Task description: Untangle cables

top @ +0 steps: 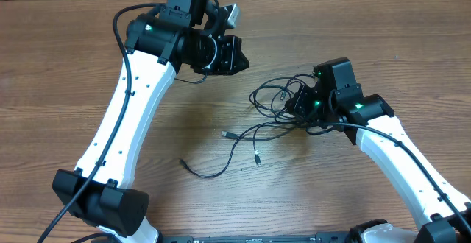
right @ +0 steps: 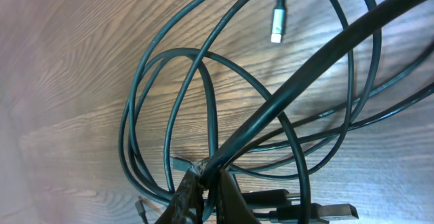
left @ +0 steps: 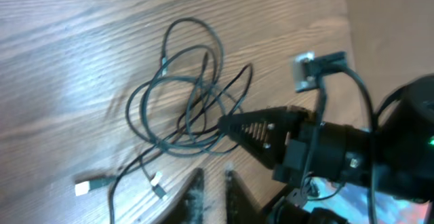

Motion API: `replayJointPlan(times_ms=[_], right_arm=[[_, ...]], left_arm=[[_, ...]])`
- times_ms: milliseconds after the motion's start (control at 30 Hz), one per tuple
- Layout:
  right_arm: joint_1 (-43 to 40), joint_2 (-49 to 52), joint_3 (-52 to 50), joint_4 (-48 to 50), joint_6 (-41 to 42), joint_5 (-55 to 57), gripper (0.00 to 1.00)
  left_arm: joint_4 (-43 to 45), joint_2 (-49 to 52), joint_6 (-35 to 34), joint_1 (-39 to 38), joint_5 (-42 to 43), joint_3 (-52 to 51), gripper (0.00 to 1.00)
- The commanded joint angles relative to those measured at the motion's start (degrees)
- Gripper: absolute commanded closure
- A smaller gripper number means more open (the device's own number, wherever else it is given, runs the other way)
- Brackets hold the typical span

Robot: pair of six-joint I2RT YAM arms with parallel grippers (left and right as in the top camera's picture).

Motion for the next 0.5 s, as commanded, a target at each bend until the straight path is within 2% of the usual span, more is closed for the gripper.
replayJointPlan(times_ms=[0,100,267,467], right_arm=[[0.0,-0.13,-0.09,1.77,-3.08,-2.86,0.96],[0.0,-0.13,-0.09,5.64,-3.08,-7.08,0.96],[0.0,-0.13,-0.09,13.62,-2.73,-14.6,0.96],[0.0,-0.13,-0.07,18.49,0.66,-15.82,0.96]], left_arm=[[-1.73,-1.31,1.16,0.07,-3.32,0.63,0.66],[-3.26,-1.29,1.09,0.04,-4.92,-0.76,0.57],[-4.11,-1.27,0.83,0.22,-4.79,-3.39,0.57],[-5.9,-1.27,-1.11,0.22,-4.42,-3.61,0.57]])
